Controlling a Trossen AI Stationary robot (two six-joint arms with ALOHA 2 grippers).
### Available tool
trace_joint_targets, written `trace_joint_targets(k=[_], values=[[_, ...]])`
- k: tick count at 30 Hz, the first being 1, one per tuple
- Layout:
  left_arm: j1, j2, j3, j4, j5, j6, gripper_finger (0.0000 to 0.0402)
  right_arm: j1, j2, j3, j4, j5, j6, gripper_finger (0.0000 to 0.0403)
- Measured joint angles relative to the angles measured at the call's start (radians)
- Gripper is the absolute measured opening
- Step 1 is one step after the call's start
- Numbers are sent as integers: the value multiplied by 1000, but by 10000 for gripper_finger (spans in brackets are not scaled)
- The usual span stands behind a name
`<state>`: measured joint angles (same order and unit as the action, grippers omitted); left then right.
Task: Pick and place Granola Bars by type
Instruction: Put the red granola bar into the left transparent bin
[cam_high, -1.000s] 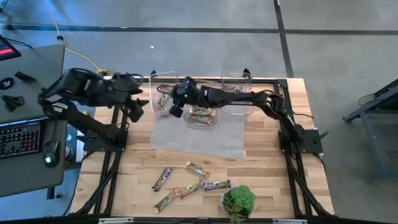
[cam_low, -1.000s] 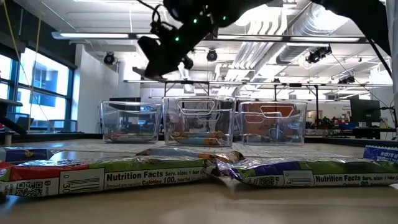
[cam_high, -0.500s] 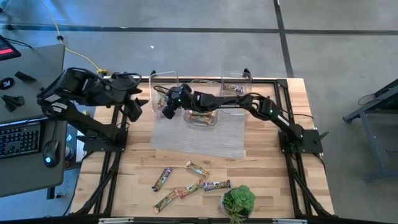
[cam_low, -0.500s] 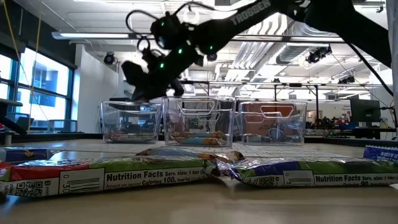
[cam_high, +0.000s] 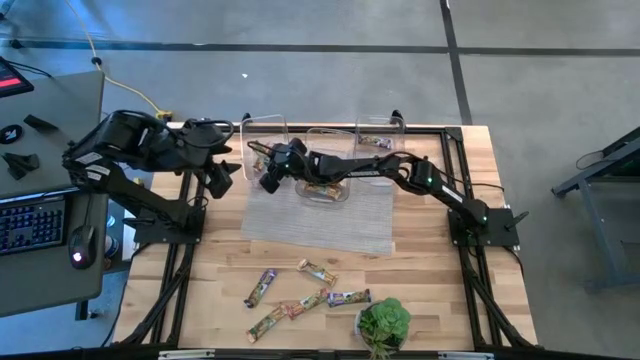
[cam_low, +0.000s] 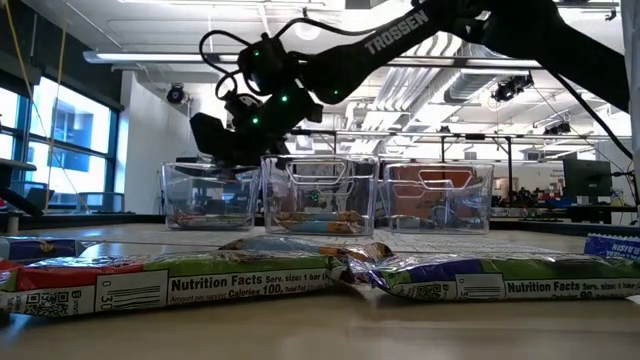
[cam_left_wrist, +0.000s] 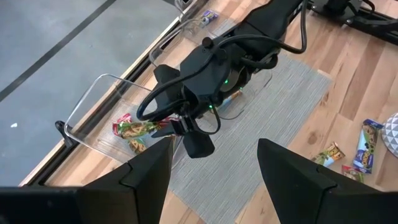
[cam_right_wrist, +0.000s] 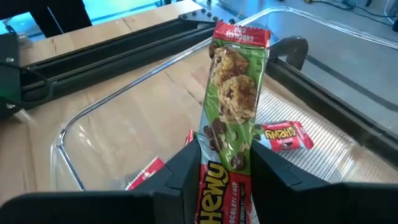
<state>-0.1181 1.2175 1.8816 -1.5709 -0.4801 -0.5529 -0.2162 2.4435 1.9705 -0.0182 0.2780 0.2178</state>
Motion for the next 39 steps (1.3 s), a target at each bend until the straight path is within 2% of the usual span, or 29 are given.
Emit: trace_joint_targets(k=[6, 14, 39], values=[[0, -1, 0, 0, 0, 1, 228, -3, 0, 0, -2, -8, -5, 103], [0, -1, 0, 0, 0, 0, 228, -13, 1, 0, -4, -82, -21, 103], [0, 7, 0, 0, 1, 0, 228, -14, 3, -2, 23, -39, -12, 103]])
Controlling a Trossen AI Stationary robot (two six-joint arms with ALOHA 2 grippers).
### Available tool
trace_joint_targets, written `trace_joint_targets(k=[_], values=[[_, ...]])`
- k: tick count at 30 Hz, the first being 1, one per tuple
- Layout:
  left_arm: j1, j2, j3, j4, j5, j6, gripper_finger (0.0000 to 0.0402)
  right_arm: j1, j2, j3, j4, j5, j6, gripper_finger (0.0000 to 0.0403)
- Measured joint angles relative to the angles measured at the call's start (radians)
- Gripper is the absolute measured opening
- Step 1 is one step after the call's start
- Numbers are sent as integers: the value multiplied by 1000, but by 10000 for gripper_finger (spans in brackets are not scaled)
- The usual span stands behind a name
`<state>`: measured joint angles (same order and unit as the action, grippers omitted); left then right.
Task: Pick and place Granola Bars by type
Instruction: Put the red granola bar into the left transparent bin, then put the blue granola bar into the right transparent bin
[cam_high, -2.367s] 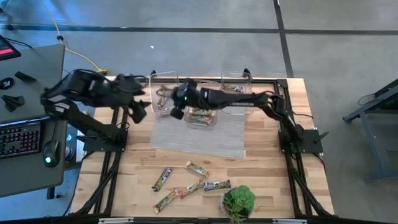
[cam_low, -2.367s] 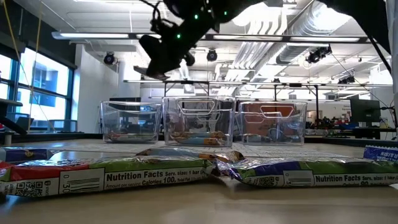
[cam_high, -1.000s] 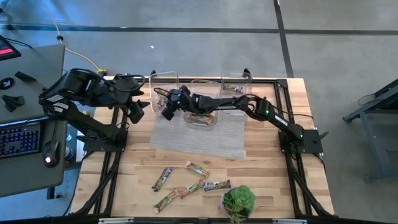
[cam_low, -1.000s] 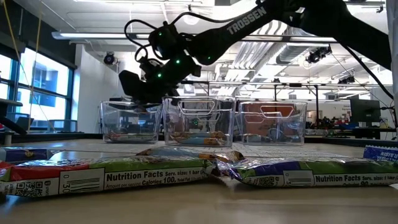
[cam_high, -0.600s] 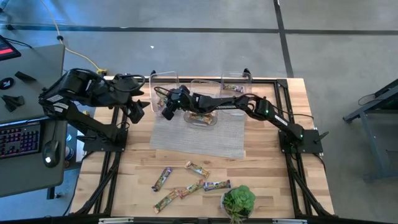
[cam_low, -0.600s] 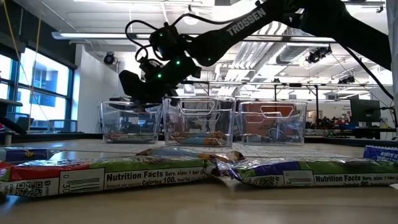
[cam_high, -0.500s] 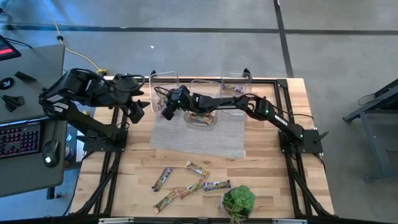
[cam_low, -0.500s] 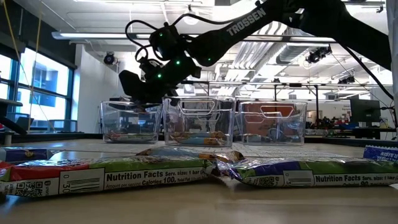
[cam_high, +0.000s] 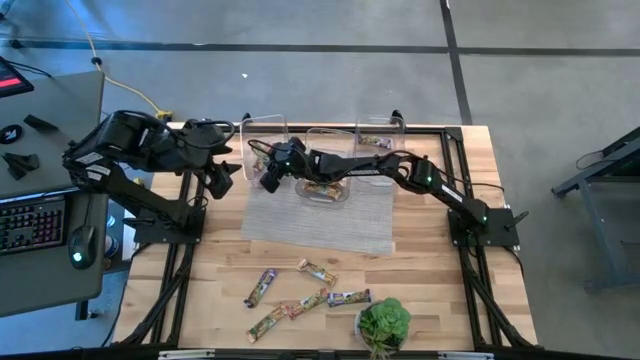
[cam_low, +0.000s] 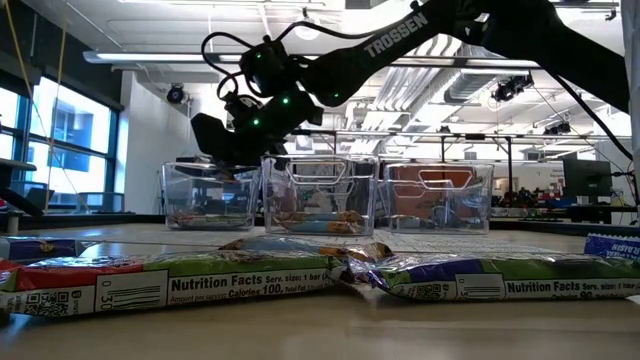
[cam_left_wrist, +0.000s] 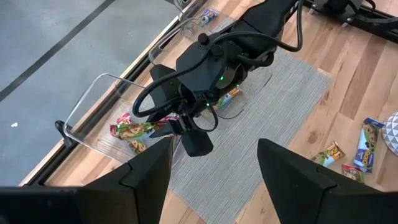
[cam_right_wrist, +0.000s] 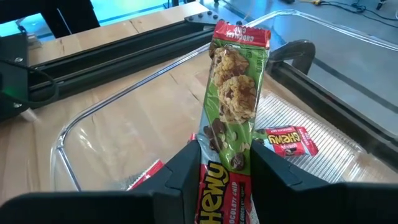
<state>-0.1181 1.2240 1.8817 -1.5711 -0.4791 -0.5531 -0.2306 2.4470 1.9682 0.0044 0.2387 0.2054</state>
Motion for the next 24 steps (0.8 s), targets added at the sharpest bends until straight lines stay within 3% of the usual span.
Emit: trace_joint_targets(k=[12, 24], values=[[0, 5, 0, 0, 0, 1, 228, -12, 0, -1, -13, 40, 18, 106], [0, 5, 0, 0, 0, 1, 228, -10, 1, -2, 39, 35, -75, 195]])
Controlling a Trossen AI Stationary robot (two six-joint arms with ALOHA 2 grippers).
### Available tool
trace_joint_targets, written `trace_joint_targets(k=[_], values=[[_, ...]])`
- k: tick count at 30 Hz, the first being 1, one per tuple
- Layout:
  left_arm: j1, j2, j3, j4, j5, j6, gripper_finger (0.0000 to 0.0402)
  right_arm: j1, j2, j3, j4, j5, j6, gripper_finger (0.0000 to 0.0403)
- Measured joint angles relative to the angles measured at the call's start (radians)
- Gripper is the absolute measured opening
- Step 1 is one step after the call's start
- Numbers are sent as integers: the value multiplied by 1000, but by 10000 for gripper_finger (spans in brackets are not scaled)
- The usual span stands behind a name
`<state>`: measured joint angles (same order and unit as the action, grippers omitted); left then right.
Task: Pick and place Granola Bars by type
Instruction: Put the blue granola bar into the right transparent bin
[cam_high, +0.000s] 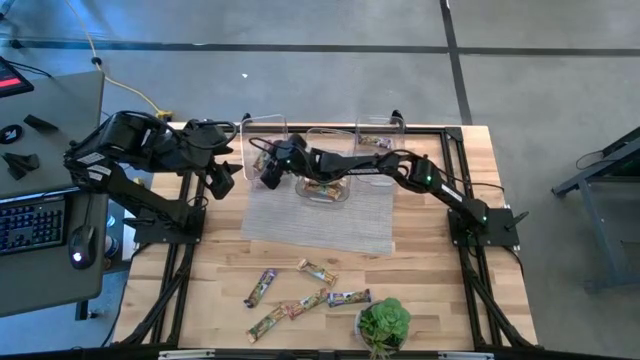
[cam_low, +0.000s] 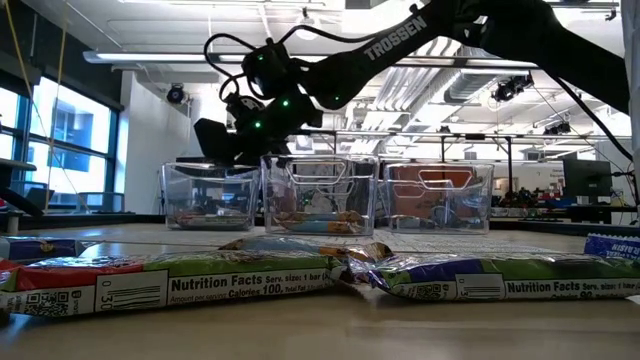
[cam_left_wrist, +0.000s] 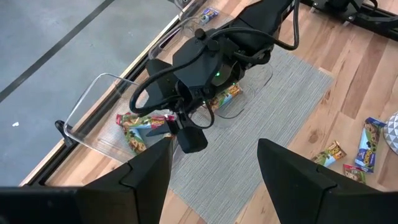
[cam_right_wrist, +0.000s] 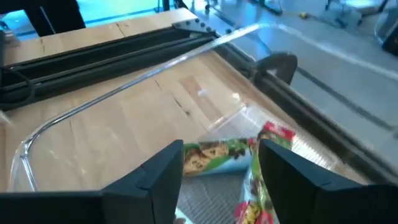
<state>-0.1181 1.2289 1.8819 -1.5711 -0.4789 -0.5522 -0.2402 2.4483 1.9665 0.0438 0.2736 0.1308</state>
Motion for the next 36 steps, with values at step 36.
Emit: trace_joint_targets(k=[36], values=[[7, 29, 5, 191, 185, 224, 228, 324, -635, 1, -1068, -77, -113, 156]])
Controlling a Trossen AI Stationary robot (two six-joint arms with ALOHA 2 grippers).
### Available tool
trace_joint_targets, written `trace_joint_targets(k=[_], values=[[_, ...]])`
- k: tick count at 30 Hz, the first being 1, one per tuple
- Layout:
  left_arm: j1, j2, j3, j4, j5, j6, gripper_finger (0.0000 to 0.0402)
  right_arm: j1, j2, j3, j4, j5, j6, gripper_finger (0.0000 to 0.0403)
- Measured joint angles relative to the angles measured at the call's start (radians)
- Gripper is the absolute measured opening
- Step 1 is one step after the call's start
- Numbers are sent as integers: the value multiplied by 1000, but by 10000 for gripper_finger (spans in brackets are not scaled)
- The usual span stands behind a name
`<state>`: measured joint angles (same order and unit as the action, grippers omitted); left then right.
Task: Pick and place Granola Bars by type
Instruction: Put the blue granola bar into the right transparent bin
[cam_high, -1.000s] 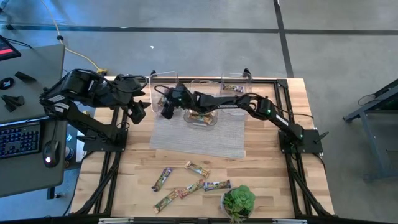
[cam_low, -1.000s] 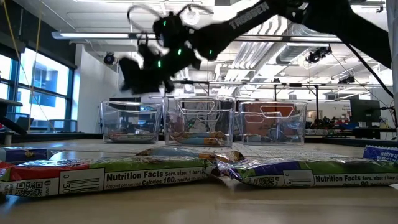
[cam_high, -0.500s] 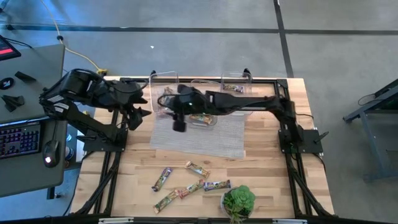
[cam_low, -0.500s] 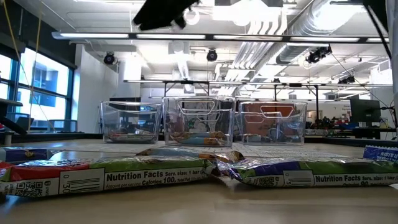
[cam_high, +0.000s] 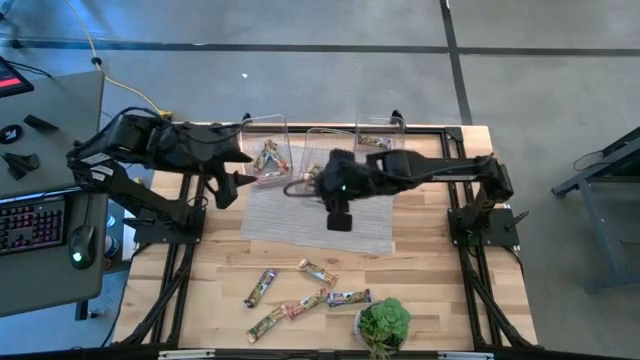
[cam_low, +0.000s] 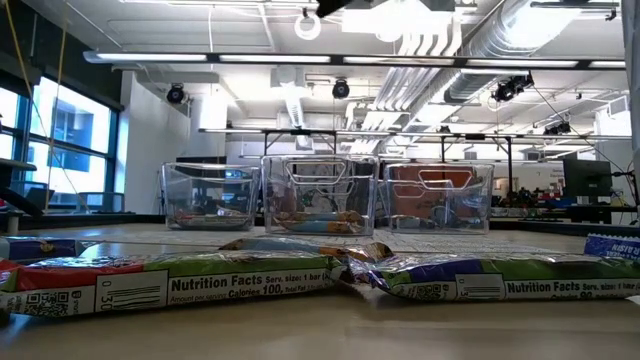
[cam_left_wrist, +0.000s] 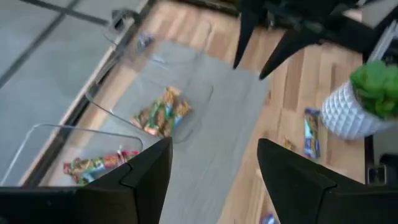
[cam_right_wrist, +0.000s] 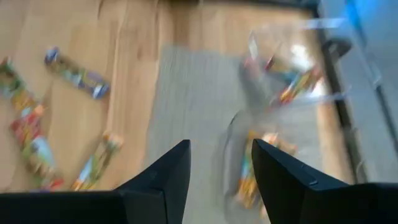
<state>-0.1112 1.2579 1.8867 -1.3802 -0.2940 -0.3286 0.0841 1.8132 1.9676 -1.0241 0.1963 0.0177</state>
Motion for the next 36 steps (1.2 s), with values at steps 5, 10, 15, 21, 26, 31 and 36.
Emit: trace_joint_targets(k=[5, 10, 15, 21, 26, 31, 36], values=[[0, 40, -5, -126, 191, -100, 228, 53, 1, -73, -17, 7, 52, 156], [-49, 58, -124, -186, 283, -242, 228, 86, 1, -187, 2, 49, 58, 156], [-100, 60, -303, -167, 377, -342, 228, 96, 0, -299, 29, 119, 157, 156], [-204, 50, -525, 29, 259, -516, 228, 116, -42, -413, 100, 118, 205, 156], [-324, 52, -705, 344, 260, -640, 228, 121, -133, -572, 247, 50, 230, 157], [-439, 53, -893, 638, 187, -768, 228, 121, -253, -781, 541, 39, 233, 154], [-504, 53, -1037, 849, 225, -869, 228, 121, -338, -976, 873, 4, 236, 154]])
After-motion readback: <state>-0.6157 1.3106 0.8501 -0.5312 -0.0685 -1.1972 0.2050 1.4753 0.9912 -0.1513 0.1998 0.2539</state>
